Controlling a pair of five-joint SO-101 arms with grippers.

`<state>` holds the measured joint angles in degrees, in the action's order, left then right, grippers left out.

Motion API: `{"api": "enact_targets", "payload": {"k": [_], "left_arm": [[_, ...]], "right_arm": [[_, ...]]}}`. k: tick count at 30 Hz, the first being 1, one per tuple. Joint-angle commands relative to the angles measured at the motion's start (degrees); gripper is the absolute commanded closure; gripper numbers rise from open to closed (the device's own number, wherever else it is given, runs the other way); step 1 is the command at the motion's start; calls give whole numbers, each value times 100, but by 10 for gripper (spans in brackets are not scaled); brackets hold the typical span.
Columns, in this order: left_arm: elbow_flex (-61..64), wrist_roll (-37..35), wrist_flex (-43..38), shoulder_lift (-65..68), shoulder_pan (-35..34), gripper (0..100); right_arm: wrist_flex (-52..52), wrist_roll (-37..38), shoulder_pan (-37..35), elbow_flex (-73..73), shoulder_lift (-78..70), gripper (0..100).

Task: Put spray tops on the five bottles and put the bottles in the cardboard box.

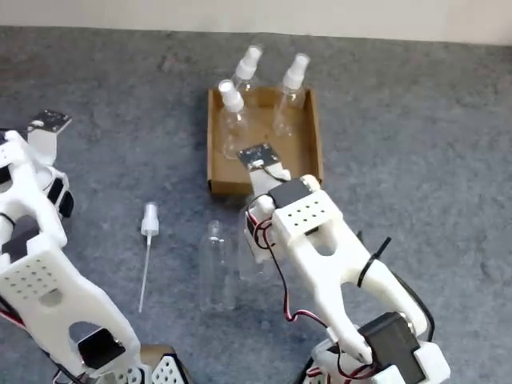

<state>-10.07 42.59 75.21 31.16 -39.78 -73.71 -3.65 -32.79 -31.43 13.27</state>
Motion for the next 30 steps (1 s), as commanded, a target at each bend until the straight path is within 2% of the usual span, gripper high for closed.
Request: {"api": "enact_targets", "payload": {"k": [1, 4, 12, 20, 22, 27, 30], "left_arm": [[127, 176, -167, -374, -136, 876], [110, 185, -167, -549, -136, 814], [119, 193, -211, -1086, -92, 811], [127, 167, -756, -180, -101, 812], [119, 158, -862, 48, -101, 841], [-75, -246, -976, -31, -101, 998], [-101, -273, -967, -365, -48, 998]], "right_arm": [[40, 53, 92, 13, 40, 778], [48, 53, 92, 13, 40, 778], [48, 53, 92, 13, 40, 778], [31, 53, 92, 13, 40, 778], [31, 53, 92, 13, 40, 778], [31, 53, 92, 13, 40, 778], [22, 53, 92, 13, 40, 778]]}}
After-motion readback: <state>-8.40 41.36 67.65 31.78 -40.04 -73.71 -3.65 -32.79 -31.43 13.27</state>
